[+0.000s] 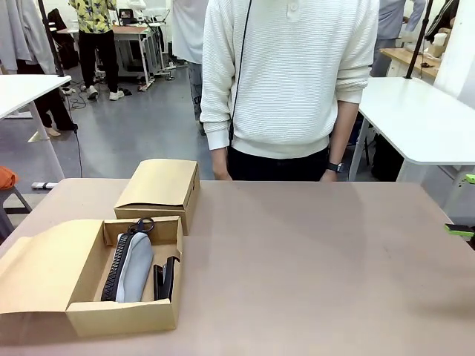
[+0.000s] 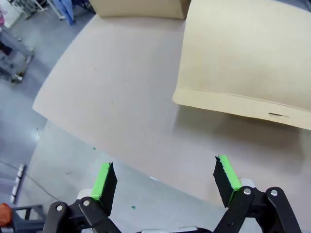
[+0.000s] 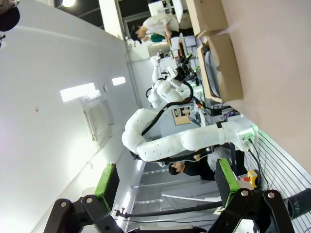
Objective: Place items inside the box.
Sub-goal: Close the lid of the Mailer Box closest to the robot.
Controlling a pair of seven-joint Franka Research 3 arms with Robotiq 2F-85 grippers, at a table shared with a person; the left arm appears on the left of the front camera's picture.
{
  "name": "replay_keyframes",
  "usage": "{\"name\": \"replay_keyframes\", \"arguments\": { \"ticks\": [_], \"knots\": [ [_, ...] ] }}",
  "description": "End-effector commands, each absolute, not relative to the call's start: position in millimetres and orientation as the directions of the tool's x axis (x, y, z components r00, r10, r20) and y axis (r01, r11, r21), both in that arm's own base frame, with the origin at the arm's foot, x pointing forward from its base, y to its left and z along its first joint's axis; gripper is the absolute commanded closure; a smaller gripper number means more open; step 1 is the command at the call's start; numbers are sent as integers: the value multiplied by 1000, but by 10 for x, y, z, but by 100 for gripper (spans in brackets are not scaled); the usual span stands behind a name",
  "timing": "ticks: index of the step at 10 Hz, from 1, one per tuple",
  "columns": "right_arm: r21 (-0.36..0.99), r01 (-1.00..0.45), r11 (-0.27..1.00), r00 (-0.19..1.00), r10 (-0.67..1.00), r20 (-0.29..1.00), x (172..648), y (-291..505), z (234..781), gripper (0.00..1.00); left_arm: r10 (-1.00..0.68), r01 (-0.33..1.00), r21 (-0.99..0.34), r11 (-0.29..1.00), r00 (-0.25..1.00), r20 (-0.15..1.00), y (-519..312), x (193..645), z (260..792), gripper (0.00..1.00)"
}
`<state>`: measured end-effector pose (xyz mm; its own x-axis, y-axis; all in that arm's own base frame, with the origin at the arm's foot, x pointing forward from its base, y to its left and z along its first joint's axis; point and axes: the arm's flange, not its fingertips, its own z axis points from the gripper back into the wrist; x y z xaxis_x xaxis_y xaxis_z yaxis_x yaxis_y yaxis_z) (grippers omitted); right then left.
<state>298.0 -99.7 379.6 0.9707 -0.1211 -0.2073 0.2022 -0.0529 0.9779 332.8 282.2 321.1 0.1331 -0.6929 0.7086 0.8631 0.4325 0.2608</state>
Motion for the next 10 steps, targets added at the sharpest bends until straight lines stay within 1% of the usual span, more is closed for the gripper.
{"name": "replay_keyframes", "arguments": {
  "ticks": [1, 4, 7, 8, 10],
  "knots": [
    [981, 183, -61, 975, -120, -189, 2983, -1004, 3812, 0, -700, 876, 281, 392, 86, 709, 2796, 3435, 2920, 0],
    [981, 183, -61, 975, -120, -189, 2983, -1004, 3812, 0, -688, 904, 243, 352, 74, 722, 2572, 3516, 2777, 0],
    [981, 183, -61, 975, -120, -189, 2983, -1004, 3812, 0, -621, 906, 249, 343, 20, 784, 2375, 3531, 2782, 0],
    [981, 183, -61, 975, -120, -189, 2983, -1004, 3812, 0, -559, 915, 222, 338, 6, 829, 2317, 3534, 2795, 0],
    [981, 183, -61, 975, -120, -189, 2983, -1004, 3812, 0, -440, 920, 211, 332, -47, 897, 2184, 3486, 2919, 0]
  ]
}}
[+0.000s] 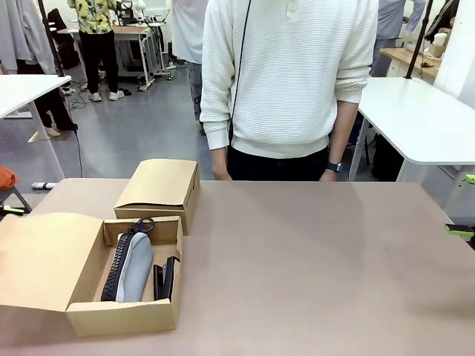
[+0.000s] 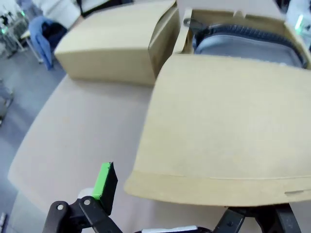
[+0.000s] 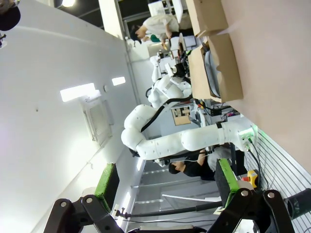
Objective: Place items inside the box.
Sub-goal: Close the lid of the Mailer Box closest to the robot.
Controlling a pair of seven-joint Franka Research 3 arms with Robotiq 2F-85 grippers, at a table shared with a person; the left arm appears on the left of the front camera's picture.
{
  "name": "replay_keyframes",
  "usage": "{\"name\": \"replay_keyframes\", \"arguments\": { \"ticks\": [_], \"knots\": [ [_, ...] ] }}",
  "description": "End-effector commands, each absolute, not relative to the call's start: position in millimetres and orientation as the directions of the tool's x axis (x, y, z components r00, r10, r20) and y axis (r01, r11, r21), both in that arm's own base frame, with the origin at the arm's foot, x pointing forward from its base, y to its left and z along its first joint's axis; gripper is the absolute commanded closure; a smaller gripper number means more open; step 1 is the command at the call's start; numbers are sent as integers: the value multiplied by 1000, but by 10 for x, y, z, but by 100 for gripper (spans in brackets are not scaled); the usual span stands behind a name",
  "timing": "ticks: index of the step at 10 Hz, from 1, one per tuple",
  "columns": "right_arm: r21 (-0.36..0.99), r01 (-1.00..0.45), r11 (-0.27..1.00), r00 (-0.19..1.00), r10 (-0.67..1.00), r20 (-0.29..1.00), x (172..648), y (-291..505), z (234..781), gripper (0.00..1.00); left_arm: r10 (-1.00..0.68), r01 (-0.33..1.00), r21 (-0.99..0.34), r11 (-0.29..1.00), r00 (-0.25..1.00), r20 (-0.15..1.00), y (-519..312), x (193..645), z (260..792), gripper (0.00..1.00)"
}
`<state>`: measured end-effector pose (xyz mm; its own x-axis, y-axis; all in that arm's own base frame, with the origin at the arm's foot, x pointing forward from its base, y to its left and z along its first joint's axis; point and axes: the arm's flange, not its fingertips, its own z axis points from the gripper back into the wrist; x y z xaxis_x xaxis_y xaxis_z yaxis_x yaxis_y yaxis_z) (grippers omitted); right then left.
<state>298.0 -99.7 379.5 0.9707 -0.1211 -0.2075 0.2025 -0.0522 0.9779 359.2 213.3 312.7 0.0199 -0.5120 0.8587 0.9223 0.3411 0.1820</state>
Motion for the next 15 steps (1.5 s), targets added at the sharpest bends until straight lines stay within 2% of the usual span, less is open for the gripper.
{"name": "replay_keyframes", "arguments": {
  "ticks": [1, 4, 5, 7, 10, 13, 15],
  "knots": [
    [981, 183, -61, 975, -120, -189, 2983, -1004, 3812, 0, -387, 923, 209, 324, -72, 919, 2121, 3454, 2995, 0],
    [981, 183, -61, 975, -120, -189, 2983, -1004, 3812, 0, -317, 906, 243, 346, -130, 939, 1973, 3237, 3325, 0],
    [981, 183, -61, 975, -120, -189, 2983, -1004, 3812, 0, -307, 917, 195, 347, -85, 948, 1905, 3138, 3457, 0],
    [981, 183, -61, 975, -120, -189, 2983, -1004, 3812, 0, -353, 915, 193, 354, -61, 934, 1717, 2988, 3689, 0],
    [981, 183, -61, 975, -120, -189, 2983, -1004, 3812, 0, -381, 895, 278, 350, -134, 915, 1441, 2991, 3866, 0],
    [981, 183, -61, 975, -120, -189, 2983, -1004, 3812, 0, -376, 881, 301, 365, -156, 913, 1312, 3037, 4034, 0],
    [981, 183, -61, 975, -120, -189, 2983, -1004, 3812, 0, -326, 867, 325, 377, -205, 923, 1113, 3029, 4197, 0]
  ]
}}
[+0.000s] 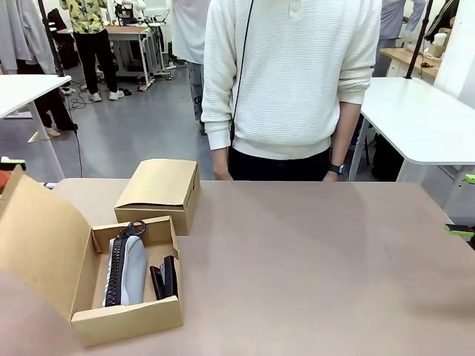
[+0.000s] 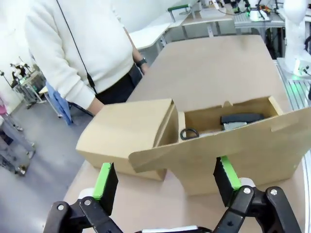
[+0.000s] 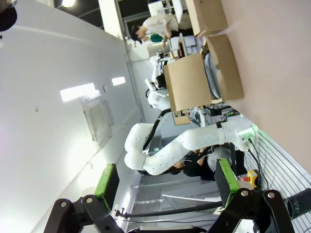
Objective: Place items inside the box.
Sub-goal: Close the lid of the Mailer Box closest to the robot.
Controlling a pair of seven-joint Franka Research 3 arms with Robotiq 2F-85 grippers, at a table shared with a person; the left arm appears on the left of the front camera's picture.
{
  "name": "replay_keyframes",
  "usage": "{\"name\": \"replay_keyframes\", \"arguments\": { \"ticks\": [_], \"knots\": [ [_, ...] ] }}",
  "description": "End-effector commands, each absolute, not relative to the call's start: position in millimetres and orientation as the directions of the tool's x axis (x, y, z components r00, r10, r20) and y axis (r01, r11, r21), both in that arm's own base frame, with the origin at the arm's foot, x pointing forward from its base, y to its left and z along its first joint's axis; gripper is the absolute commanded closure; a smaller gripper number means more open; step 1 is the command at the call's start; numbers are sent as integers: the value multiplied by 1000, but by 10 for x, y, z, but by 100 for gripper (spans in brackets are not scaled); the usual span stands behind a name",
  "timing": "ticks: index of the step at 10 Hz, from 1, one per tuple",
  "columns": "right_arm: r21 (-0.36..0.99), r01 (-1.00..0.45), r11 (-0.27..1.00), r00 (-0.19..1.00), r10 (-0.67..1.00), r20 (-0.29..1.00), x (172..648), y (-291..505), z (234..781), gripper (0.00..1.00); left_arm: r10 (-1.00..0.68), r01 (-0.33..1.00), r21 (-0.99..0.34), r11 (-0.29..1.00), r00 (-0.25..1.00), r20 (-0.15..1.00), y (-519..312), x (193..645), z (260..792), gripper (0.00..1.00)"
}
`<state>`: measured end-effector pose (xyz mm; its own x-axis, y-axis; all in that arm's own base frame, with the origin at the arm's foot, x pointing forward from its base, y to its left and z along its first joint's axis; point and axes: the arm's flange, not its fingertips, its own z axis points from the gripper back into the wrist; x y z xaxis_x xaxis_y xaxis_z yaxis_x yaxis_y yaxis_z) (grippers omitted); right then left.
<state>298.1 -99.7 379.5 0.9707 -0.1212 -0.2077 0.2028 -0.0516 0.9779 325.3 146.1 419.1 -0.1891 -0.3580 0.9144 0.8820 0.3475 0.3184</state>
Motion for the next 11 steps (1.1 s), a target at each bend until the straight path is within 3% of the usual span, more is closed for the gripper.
{"name": "replay_keyframes", "arguments": {
  "ticks": [1, 7, 11],
  "knots": [
    [981, 183, -61, 975, -120, -189, 2983, -1004, 3812, 0, -296, 874, 331, 357, -230, 927, 983, 3014, 4242, 0],
    [981, 183, -61, 975, -120, -189, 2983, -1004, 3812, 0, -347, 952, 287, 105, -235, 908, 132, 2825, 3715, 0],
    [981, 183, -61, 975, -120, -189, 2983, -1004, 3812, 0, -308, 951, 286, 116, -240, 921, -80, 2830, 3538, 0]
  ]
}}
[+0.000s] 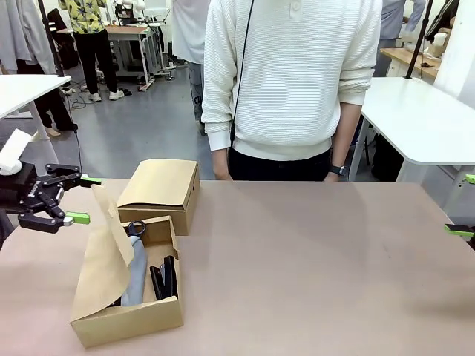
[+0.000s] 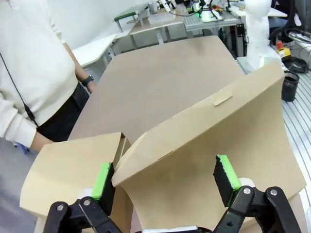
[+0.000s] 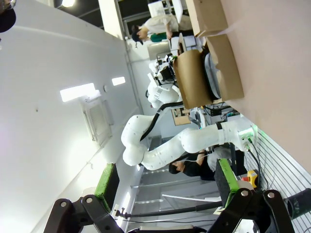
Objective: Place items inside the box.
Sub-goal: Close the lid of the Mailer Box closest to the robot.
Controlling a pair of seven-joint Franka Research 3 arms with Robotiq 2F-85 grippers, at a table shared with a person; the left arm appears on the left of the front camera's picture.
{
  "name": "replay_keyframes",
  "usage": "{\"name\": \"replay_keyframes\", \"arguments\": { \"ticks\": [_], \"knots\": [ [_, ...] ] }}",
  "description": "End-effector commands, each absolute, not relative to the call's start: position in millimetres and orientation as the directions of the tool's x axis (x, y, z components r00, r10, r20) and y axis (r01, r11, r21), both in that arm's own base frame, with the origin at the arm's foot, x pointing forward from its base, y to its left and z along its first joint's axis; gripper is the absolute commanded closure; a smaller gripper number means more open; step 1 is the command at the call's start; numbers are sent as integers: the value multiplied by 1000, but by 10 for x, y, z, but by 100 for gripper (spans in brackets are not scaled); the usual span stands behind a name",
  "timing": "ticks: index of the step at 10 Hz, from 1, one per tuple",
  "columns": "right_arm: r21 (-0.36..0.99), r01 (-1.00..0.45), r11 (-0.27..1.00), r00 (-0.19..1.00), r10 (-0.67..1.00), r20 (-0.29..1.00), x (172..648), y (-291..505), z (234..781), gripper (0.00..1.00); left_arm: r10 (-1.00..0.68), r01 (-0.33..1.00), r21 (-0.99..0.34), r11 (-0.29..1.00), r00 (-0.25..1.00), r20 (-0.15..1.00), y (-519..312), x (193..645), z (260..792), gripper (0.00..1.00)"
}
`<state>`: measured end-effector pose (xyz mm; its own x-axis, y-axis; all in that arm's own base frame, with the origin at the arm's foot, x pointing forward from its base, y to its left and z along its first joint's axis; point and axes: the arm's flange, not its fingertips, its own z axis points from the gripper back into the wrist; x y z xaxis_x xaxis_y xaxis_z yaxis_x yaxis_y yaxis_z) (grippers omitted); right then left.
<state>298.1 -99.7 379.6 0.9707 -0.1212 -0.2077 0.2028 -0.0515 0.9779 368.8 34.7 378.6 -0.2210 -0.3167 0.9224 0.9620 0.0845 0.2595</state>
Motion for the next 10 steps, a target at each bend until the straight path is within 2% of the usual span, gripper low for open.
{"name": "replay_keyframes", "arguments": {
  "ticks": [1, 4, 9, 10],
  "knots": [
    [981, 183, -61, 975, -120, -189, 2983, -1004, 3812, 0, -273, 949, 293, 113, -254, 928, -138, 2839, 3501, 0],
    [981, 183, -61, 975, -120, -189, 2983, -1004, 3812, 0, -75, 935, 319, 157, -310, 948, -270, 2847, 3519, 0],
    [981, 183, -61, 975, -120, -189, 2983, -1004, 3812, 0, -67, 925, 328, 189, -321, 945, -470, 2914, 3464, 0],
    [981, 183, -61, 975, -120, -189, 2983, -1004, 3812, 0, -53, 901, 370, 226, -368, 928, -487, 2926, 3455, 0]
  ]
}}
